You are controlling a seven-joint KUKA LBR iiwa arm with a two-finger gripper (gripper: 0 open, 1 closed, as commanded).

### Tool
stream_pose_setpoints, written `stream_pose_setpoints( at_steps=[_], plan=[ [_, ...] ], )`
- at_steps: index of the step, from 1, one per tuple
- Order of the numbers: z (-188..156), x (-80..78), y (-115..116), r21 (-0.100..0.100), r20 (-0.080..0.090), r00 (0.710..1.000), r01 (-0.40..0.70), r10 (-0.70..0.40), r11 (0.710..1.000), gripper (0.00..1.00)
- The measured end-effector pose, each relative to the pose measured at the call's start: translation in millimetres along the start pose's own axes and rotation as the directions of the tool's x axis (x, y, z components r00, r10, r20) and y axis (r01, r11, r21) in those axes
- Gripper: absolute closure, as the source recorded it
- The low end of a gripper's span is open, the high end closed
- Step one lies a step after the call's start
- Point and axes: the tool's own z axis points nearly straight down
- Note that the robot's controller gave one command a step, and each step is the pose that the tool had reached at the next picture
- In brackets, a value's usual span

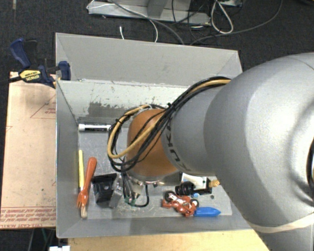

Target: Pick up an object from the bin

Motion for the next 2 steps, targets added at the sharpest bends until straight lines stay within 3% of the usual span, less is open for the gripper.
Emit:
stream_pose_setpoints(
  at_steps=[2],
  plan=[
    [-11,0.8,-1,0.001,-0.002,1.0,-0.001,0.001,1.0,1.0]
  ],
)
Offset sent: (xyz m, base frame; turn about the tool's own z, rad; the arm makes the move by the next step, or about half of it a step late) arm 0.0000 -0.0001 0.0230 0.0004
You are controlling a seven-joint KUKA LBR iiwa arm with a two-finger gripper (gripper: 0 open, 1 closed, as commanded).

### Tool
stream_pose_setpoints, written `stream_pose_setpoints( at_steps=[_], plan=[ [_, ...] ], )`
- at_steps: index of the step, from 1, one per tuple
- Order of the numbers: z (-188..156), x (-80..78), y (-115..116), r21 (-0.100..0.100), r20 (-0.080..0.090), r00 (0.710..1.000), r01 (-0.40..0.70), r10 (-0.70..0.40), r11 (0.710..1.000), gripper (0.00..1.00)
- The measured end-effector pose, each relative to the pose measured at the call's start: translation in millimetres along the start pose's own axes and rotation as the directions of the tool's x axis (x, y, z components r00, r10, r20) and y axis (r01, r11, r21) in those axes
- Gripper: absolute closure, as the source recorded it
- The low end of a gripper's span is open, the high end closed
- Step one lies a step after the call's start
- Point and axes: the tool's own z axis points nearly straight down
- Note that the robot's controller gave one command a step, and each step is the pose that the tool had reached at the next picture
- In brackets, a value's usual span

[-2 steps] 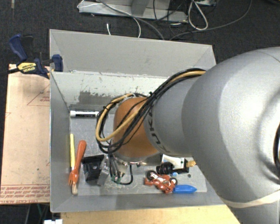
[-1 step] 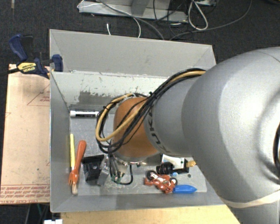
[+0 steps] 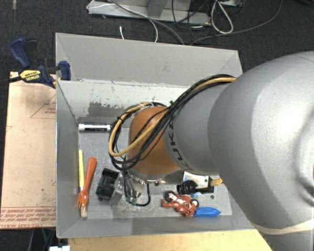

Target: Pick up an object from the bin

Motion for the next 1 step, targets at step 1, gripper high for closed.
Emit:
stream_pose_setpoints(
  at_steps=[1],
  plan=[
    [-15.2,0.1,0.0,0.0,-0.001,1.0,0.001,-0.001,1.0,1.0]
  ],
)
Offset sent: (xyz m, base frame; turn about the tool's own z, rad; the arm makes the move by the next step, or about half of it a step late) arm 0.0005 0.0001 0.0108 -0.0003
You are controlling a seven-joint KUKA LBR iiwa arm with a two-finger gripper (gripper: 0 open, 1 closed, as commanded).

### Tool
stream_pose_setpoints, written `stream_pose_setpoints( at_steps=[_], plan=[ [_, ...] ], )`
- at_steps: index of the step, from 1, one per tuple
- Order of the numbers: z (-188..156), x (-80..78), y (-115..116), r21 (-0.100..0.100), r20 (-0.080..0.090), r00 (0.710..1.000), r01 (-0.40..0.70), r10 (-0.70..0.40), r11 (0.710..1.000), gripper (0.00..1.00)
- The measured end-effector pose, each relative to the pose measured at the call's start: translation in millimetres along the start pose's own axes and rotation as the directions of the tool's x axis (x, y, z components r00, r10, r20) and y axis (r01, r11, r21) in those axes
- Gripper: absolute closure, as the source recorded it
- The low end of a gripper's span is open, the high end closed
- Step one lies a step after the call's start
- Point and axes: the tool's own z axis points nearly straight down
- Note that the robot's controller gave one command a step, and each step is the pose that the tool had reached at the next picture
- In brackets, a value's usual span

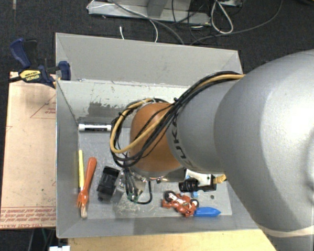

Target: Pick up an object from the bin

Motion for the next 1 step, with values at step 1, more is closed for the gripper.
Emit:
stream_pose_setpoints(
  at_steps=[1],
  plan=[
    [-8.3,-0.2,0.2,-0.001,0.001,1.0,0.0,0.0,1.0,1.0]
  ],
)
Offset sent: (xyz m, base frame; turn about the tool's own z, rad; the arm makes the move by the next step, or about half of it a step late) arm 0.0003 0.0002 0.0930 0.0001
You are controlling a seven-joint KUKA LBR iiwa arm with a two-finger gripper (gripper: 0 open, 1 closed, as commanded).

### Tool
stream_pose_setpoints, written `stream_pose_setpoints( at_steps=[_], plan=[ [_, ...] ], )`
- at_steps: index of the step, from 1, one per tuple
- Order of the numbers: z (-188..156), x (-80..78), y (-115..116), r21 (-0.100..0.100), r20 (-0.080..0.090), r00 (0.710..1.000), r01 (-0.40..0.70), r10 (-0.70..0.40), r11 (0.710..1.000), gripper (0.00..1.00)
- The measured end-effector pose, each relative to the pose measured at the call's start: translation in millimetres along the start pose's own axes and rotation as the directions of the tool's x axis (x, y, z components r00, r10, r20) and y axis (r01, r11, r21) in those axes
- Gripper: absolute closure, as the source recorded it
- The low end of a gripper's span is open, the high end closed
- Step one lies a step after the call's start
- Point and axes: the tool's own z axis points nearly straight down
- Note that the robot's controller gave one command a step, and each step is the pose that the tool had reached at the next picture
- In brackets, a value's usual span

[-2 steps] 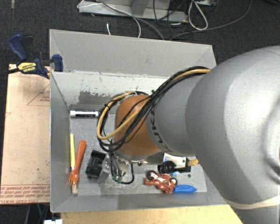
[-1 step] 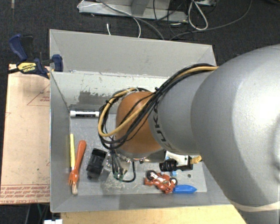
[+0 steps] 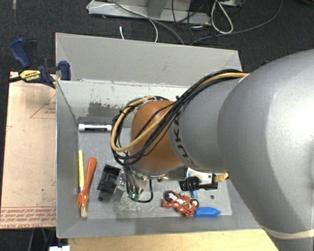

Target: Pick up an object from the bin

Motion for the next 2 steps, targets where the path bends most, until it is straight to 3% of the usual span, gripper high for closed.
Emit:
stream_pose_setpoints(
  at_steps=[1,2],
  plan=[
    [-27,2.2,-2,0.008,-0.009,1.0,0.001,-0.001,1.0,1.0],
    [-73,0.2,0,0.0,0.0,1.0,0.003,-0.003,1.0,1.0]
  ],
)
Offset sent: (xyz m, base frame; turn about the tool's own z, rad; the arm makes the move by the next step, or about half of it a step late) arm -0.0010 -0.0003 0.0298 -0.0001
